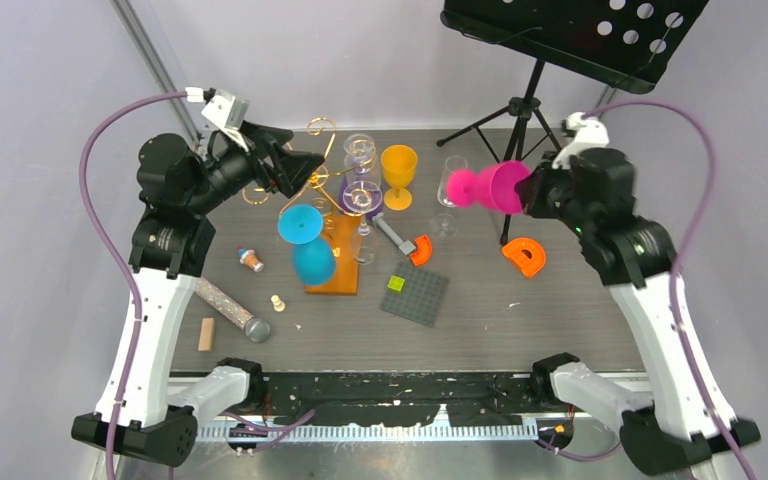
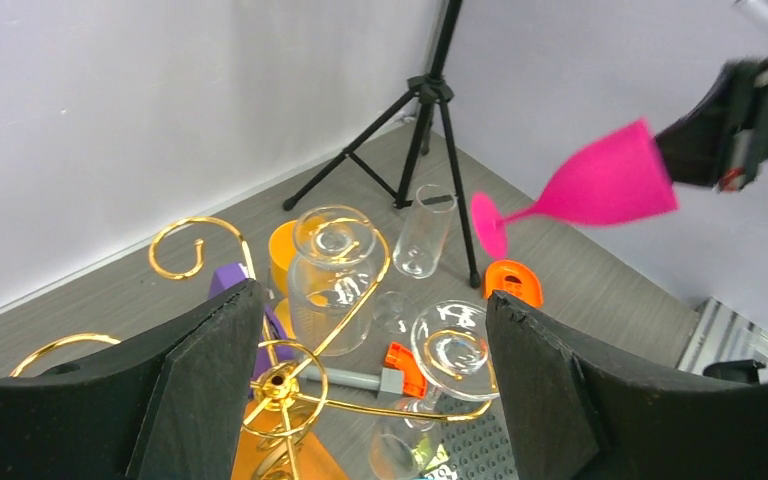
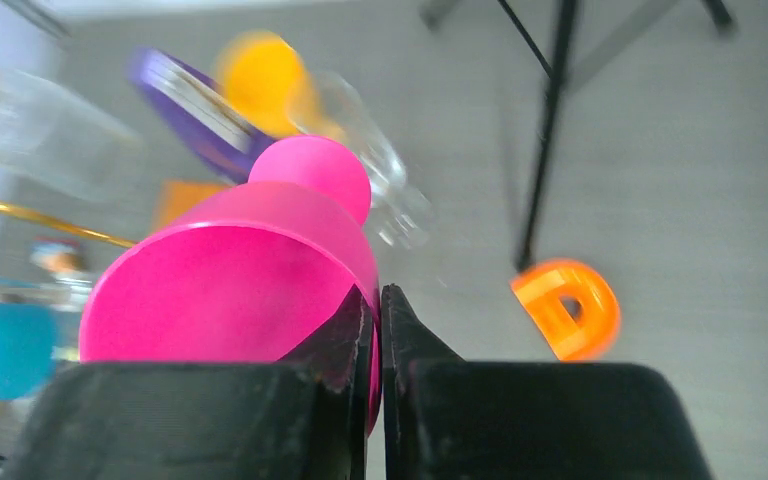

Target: Place the wine glass upside down on the wine glass rack

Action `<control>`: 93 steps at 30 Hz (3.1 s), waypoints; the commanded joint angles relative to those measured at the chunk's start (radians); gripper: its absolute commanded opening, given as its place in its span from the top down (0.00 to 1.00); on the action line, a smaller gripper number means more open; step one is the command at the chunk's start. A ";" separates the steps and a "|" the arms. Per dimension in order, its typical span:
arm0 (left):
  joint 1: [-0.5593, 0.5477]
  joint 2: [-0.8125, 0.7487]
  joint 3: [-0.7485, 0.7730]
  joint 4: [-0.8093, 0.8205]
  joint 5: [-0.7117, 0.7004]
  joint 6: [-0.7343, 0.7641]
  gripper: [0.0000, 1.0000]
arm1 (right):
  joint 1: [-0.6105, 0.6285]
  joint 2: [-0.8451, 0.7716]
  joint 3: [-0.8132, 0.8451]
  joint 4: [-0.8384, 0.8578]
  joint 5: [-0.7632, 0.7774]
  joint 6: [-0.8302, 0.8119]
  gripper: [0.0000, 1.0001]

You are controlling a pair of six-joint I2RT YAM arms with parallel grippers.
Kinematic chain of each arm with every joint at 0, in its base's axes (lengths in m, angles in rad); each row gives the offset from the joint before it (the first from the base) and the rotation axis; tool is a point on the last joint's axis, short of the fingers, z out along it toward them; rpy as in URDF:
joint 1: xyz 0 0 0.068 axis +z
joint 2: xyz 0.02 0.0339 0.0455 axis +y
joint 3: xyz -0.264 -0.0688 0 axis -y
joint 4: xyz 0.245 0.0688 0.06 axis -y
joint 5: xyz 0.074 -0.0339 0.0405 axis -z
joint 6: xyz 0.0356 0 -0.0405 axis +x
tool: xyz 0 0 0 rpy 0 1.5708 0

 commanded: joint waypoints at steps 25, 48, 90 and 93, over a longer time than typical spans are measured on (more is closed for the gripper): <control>-0.208 -0.058 -0.127 0.273 -0.187 0.044 0.22 | 0.325 -0.007 0.030 0.877 -0.295 0.130 0.95; -0.220 -0.084 -0.196 0.432 -0.060 0.023 0.29 | 0.370 0.008 -0.021 0.911 -0.295 0.083 0.95; -0.260 -0.019 0.076 -0.043 0.279 0.282 1.00 | 0.401 -0.178 -0.089 0.737 -0.338 -0.621 0.45; -0.339 -0.015 0.104 -0.168 0.254 0.404 1.00 | 0.401 -0.151 -0.083 0.743 -0.434 -0.650 0.44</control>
